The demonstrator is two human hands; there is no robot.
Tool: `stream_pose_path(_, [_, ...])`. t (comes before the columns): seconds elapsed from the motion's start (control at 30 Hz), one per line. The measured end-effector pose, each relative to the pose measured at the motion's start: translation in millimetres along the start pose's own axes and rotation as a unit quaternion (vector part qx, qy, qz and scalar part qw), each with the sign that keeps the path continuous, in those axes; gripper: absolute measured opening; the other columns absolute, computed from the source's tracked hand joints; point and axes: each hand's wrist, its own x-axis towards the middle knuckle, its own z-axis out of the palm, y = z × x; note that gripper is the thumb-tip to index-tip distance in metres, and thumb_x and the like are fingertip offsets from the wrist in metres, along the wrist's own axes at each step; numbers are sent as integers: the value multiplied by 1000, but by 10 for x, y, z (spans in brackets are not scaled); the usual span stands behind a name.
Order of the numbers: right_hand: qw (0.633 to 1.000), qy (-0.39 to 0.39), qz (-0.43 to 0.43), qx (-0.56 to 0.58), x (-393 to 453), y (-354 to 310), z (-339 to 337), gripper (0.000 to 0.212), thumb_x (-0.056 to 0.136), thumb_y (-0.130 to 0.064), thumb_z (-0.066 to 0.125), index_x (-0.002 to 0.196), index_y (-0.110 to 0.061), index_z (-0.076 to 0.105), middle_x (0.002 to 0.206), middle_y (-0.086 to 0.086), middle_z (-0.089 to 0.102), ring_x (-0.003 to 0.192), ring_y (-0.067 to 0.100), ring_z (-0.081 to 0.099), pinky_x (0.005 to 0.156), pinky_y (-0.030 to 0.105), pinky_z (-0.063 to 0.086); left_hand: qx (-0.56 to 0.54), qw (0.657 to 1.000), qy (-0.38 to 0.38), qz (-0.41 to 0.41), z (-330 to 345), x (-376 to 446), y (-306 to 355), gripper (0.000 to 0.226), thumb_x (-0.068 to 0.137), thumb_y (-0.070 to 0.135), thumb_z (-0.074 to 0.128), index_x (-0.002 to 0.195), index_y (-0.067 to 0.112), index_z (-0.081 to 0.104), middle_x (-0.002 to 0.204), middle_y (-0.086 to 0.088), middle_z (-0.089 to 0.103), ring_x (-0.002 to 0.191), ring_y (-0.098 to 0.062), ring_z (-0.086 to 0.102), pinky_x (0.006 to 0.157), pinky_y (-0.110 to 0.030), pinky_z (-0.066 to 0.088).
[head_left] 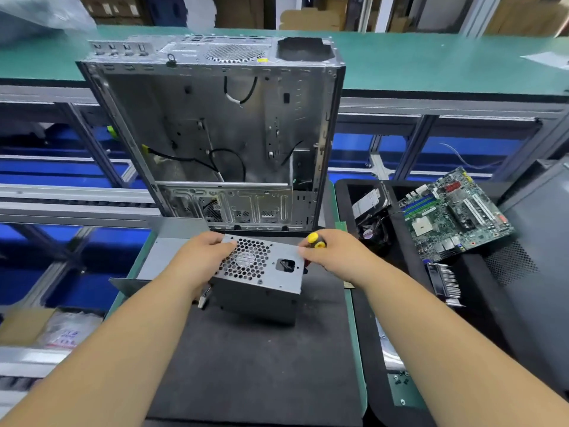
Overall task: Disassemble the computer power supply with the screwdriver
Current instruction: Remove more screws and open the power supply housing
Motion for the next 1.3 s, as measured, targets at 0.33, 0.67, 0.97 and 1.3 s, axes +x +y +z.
stream_pose_path(0.33, [997, 71, 14, 7, 52, -219, 146, 10, 87, -25, 71, 79, -21, 69, 71, 1, 66, 66, 15, 55, 65, 33, 45, -86, 988, -118, 46, -192, 70, -13, 17, 89, 15, 71, 103, 23, 66, 106, -7, 65, 90, -21, 64, 86, -39, 52])
stream_pose_path(0.67, [981, 180, -25, -62, 236, -246, 148, 17, 91, -29, 71, 107, -31, 68, 106, -6, 61, 96, 15, 59, 80, 29, 47, -145, 957, -250, -28, -122, 67, 95, 17, 96, 2, 55, 104, 10, 68, 84, -7, 76, 71, -15, 68, 75, -33, 53])
stream_pose_path(0.97, [986, 160, 20, 28, 127, -55, 273, 11, 87, -35, 70, 92, -43, 66, 94, -13, 66, 79, 9, 60, 66, 27, 45, -239, 906, -312, -156, -166, 82, 28, 28, 96, -4, 43, 118, -2, 60, 103, -18, 73, 87, -27, 70, 59, -34, 60])
stream_pose_path(1.3, [988, 148, 13, -37, 87, -185, 266, 30, 89, -35, 70, 117, -41, 67, 96, -21, 62, 80, -3, 58, 65, 17, 38, -196, 899, -361, -150, -107, 361, 212, 31, 94, 27, 60, 116, 6, 68, 106, -9, 74, 83, -21, 74, 62, -31, 59])
